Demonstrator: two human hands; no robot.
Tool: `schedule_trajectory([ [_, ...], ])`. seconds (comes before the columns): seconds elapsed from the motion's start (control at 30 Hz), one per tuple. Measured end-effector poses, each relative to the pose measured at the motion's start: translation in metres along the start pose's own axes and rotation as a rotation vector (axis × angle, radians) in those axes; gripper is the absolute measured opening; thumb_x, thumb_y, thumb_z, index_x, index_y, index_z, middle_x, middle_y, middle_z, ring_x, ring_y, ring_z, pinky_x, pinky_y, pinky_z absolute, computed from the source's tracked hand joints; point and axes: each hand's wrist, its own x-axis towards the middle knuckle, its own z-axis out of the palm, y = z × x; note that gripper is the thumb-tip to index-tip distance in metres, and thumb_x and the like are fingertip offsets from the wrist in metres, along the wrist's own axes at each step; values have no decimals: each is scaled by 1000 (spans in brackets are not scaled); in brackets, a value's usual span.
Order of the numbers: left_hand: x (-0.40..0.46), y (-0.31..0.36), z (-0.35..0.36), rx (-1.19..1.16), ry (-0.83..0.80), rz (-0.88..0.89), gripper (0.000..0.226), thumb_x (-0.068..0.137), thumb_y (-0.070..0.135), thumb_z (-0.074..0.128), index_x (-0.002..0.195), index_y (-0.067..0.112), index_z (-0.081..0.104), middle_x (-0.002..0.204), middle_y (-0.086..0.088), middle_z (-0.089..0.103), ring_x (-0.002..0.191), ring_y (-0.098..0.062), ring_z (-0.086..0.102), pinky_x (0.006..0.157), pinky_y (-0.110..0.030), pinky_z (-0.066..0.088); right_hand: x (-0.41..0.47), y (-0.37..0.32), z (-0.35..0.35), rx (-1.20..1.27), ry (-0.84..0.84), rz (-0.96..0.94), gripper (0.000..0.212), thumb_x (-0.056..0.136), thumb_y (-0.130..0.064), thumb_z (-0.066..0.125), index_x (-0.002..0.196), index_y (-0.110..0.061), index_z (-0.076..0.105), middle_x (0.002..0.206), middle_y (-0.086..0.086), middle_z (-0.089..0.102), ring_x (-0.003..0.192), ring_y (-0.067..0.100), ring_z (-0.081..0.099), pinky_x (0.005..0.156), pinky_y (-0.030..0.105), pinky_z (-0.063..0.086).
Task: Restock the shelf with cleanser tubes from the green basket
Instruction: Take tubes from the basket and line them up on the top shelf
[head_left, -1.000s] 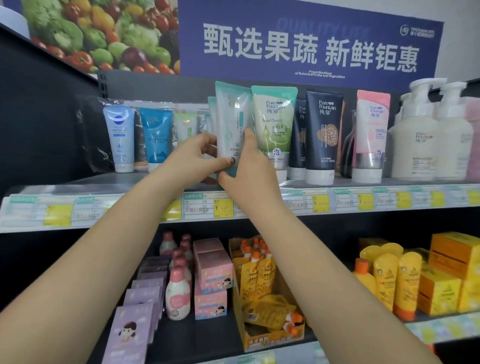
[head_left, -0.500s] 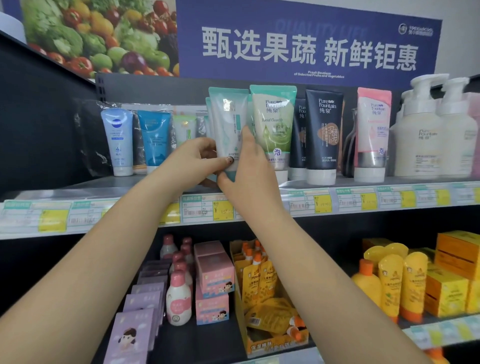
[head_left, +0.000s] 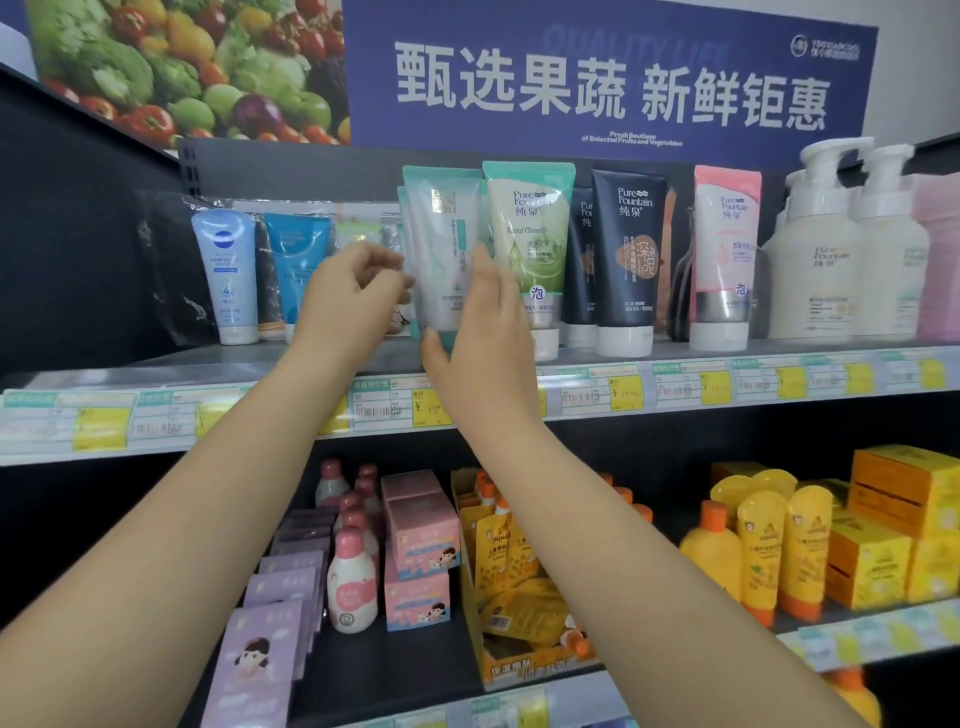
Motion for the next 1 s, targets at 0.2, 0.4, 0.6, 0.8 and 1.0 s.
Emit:
schedule_trajectory([
  [0.2,-17,7,-1,247,155,286,62,78,8,40,139,13,34,131,-2,47,123,-16,43,100,-20,38,-12,2,-15,130,7,7,67,87,-12,56,145,-4,23,145,12,31,134,24,29,112,36,26],
  [0.4,-63,-7,17,735,73,591,70,75,12,42,143,5,26,149,-21,27,139,-36,20,114,-49,16,-46,22,-30,23,-15,-74,64,86,-10,56,143,-3,28,146,14,32,136,24,27,114,30,19],
  [0.6,-150,-54,45,865,0,605,63,79,21,38,140,13,27,147,-22,31,135,-37,14,109,-49,6,-112,58,-30,-221,-36,-194,61,78,-13,51,138,-5,40,140,19,43,130,30,36,110,45,15],
  [0.8,-252,-113,64,891,-267,383,68,77,23,38,143,17,23,149,-17,28,137,-35,14,110,-51,3,-233,99,-18,-372,-301,-125,61,75,-19,42,136,-13,35,140,19,43,128,30,35,106,56,23],
  [1.0,-358,-170,72,1014,-612,146,76,70,13,60,141,12,32,149,-19,31,136,-43,21,108,-58,7,-372,136,-21,-465,-713,101,81,62,-4,72,138,-14,43,140,23,43,126,40,44,102,63,27],
])
